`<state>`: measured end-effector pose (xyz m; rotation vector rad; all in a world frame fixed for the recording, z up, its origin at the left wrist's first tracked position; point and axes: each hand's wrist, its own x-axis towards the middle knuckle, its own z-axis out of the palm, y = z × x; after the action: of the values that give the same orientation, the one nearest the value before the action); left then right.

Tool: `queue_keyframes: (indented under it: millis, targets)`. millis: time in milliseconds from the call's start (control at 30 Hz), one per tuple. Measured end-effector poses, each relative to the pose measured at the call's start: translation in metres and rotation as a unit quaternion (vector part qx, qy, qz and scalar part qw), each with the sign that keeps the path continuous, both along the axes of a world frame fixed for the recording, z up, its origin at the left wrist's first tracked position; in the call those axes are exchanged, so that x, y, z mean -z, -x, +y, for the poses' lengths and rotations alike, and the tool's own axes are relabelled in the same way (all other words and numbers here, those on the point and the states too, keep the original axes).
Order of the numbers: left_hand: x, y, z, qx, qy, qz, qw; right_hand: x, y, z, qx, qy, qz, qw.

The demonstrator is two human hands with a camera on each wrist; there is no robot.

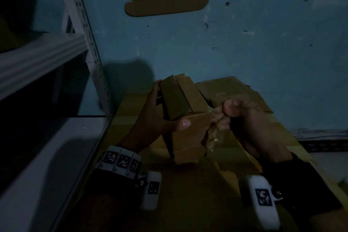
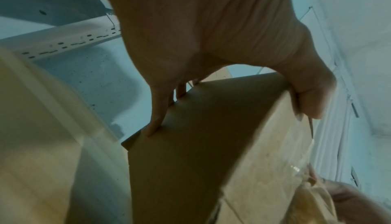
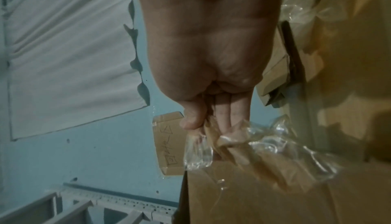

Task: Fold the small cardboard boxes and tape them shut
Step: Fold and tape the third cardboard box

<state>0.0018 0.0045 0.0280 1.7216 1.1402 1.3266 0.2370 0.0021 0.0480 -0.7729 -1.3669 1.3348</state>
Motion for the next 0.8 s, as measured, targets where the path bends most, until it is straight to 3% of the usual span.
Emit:
queue_keyframes:
  millis: [167,267,467,667,800]
  targets:
    - [0.0,-0.002,0.0,-0.019,0.005,-0.018,1.0,-0.006,-0.005,0.0,-0.023,-0.01,-0.055,0.998]
    - [0.001,-0.001,0.003,-0.041,0.013,0.009,0.999,-0.008,-0.004,-0.001,0.019,-0.032,-0.114,0.993]
    - [-0.003,-0.007,0.005,-0.105,0.022,0.117,0.987,-0.003,0.007,0.001,0.143,-0.129,-0.274,0.942]
    - [-0.007,-0.009,0.002,-0.121,0.028,0.148,0.981,-0.004,0.014,-0.001,0.161,-0.235,-0.38,0.88]
    - [-0.002,-0.005,0.007,-0.077,0.049,0.084,0.992,-0.007,0.01,0.0,0.134,-0.172,-0.285,0.934]
